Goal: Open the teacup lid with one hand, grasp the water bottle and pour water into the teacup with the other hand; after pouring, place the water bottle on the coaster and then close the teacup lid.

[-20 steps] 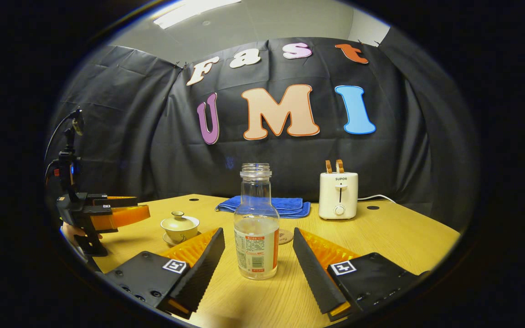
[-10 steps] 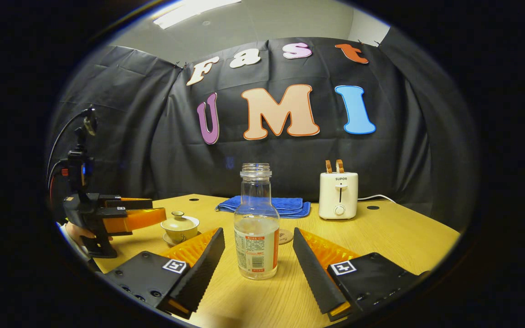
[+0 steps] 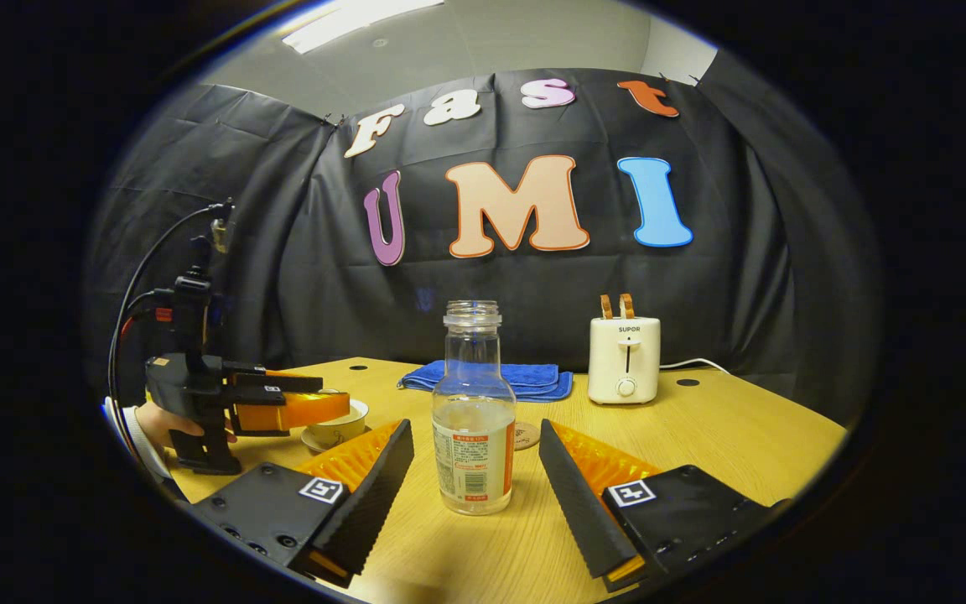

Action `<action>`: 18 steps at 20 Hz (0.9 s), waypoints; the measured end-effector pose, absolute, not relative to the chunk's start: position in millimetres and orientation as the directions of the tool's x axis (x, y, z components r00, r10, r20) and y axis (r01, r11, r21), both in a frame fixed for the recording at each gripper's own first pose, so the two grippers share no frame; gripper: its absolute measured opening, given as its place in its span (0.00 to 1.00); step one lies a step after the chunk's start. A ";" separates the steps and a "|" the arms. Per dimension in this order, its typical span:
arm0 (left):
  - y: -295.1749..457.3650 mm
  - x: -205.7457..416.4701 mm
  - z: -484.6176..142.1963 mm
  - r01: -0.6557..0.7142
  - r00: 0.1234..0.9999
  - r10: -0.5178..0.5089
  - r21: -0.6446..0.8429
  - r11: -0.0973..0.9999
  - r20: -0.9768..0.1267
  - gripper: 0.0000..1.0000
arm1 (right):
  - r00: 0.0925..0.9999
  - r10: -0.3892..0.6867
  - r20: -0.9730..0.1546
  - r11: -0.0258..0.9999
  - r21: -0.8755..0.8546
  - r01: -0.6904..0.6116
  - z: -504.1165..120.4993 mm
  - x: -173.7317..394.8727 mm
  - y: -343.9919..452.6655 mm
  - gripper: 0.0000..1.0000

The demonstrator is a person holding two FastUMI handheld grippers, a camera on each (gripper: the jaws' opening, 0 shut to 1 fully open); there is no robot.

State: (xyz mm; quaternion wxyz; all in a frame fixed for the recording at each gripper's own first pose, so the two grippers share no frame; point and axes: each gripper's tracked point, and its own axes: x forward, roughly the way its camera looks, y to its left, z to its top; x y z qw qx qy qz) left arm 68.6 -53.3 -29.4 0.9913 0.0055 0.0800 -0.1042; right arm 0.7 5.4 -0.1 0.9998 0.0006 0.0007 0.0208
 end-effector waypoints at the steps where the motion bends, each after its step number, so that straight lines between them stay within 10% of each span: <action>1: -56.0 70.9 -31.3 0.216 0.962 -0.214 -0.005 0.976 -0.170 0.86 | 0.999 0.042 -0.001 0.999 0.001 -0.042 -0.9 0.7 5.5 0.97; 18: -56.0 86.3 -35.1 0.213 0.960 -0.195 0.069 0.975 -0.199 0.41 | 0.999 0.045 -0.001 0.999 0.001 -0.045 0.0 1.4 5.4 0.98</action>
